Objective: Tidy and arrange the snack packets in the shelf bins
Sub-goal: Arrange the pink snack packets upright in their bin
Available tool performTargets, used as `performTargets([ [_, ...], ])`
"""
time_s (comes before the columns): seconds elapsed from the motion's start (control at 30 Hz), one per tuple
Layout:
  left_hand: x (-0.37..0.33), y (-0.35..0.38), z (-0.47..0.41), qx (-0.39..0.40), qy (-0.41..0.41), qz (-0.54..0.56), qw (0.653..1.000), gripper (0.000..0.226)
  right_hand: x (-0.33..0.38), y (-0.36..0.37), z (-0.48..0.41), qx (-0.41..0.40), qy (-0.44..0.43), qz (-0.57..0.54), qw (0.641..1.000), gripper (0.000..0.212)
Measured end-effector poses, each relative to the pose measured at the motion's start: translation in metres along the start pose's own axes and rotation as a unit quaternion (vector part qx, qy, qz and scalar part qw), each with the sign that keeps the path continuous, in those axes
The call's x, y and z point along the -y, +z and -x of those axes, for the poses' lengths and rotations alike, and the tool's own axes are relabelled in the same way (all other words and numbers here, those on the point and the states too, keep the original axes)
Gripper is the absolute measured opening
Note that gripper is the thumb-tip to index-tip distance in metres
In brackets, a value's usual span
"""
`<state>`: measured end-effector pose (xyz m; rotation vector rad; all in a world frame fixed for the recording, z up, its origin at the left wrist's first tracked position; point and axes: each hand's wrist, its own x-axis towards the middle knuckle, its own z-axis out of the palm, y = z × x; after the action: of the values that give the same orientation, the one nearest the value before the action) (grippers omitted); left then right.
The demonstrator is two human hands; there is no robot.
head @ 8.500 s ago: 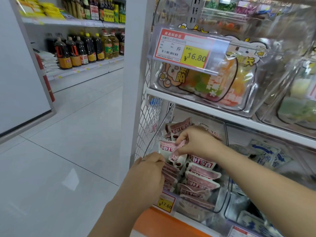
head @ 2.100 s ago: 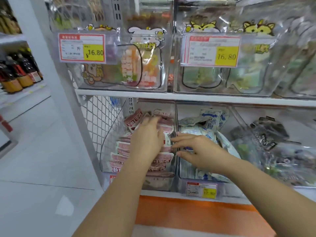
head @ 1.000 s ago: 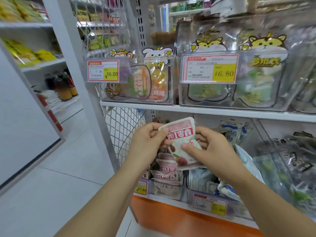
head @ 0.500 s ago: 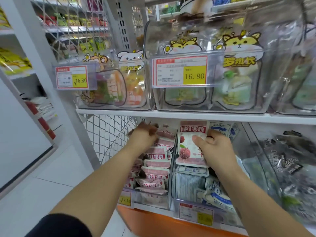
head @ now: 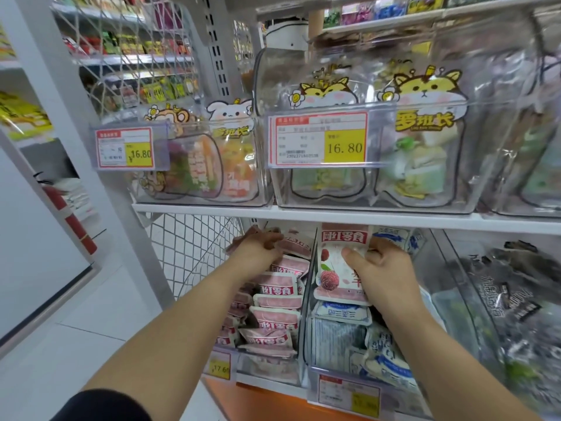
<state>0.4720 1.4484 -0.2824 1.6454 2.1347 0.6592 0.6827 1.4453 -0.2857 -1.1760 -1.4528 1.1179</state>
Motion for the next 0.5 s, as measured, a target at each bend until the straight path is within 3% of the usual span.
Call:
performTargets([
  [0.1,-0.006,0.005,-0.005,-0.031,0.000,-0.018,0.999,0.019,0.000,0.003,0.001,-0.003,0.001,-0.003,1.000,0.029],
  [0.27,-0.005,0.009,-0.013,-0.108,-0.002,-0.061,0.992,0.022,-0.002,0.004,-0.001,0.002,-0.010,-0.005,1.000,0.021],
  [0.5,-0.009,-0.008,0.022,-0.248,0.066,0.077,0.963,0.011,0.002,-0.002,0.005,0.008,0.021,-0.095,0.995,0.011],
])
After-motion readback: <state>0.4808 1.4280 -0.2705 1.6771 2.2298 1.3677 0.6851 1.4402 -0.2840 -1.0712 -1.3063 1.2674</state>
